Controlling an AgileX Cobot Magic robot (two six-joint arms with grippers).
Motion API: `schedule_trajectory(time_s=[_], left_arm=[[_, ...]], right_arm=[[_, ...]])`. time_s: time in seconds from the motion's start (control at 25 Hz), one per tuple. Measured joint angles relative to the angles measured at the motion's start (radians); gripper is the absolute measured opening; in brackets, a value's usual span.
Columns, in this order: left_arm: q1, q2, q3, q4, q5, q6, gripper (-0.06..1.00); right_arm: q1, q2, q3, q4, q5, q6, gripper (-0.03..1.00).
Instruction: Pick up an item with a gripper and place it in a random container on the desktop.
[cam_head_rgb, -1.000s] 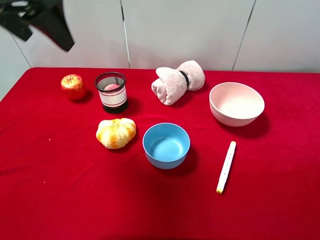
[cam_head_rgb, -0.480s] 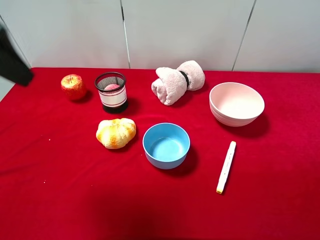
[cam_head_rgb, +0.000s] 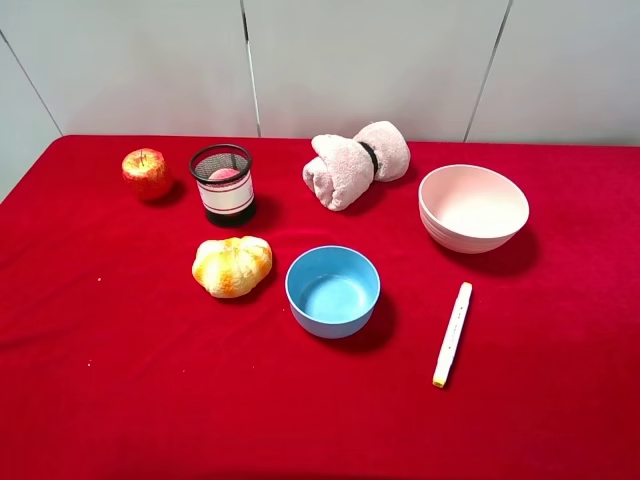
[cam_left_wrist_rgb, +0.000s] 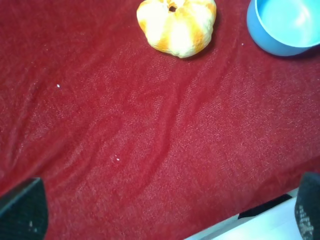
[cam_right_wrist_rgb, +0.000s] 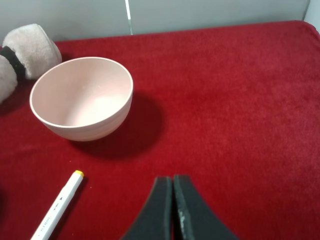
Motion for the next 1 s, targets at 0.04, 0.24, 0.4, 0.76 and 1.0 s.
schedule_trajectory(time_s=[0.04, 0.24, 0.4, 0.76, 1.0], left_arm=[[0.0, -0.038, 0.025, -0.005, 0.0, 0.0, 0.99], [0.067, -0.231, 0.136, -0.031, 0.0, 0.0, 0.99], [0.182, -0.377, 0.207, -0.034, -0.001, -0.001, 0.99], [0.377, -0.6, 0.328, -0.036, -0.079, 0.086, 0.99], [0.42, -0.633, 0.363, -0.041, -0.104, 0.129, 0.99]], right_arm=[[0.0, 0.0, 0.0, 0.0, 0.0, 0.0, -0.03], [0.0, 0.0, 0.0, 0.0, 0.0, 0.0, -0.03], [0.0, 0.0, 0.0, 0.0, 0.0, 0.0, -0.03], [0.0, 0.0, 0.0, 0.0, 0.0, 0.0, -0.03], [0.0, 0.0, 0.0, 0.0, 0.0, 0.0, -0.03]])
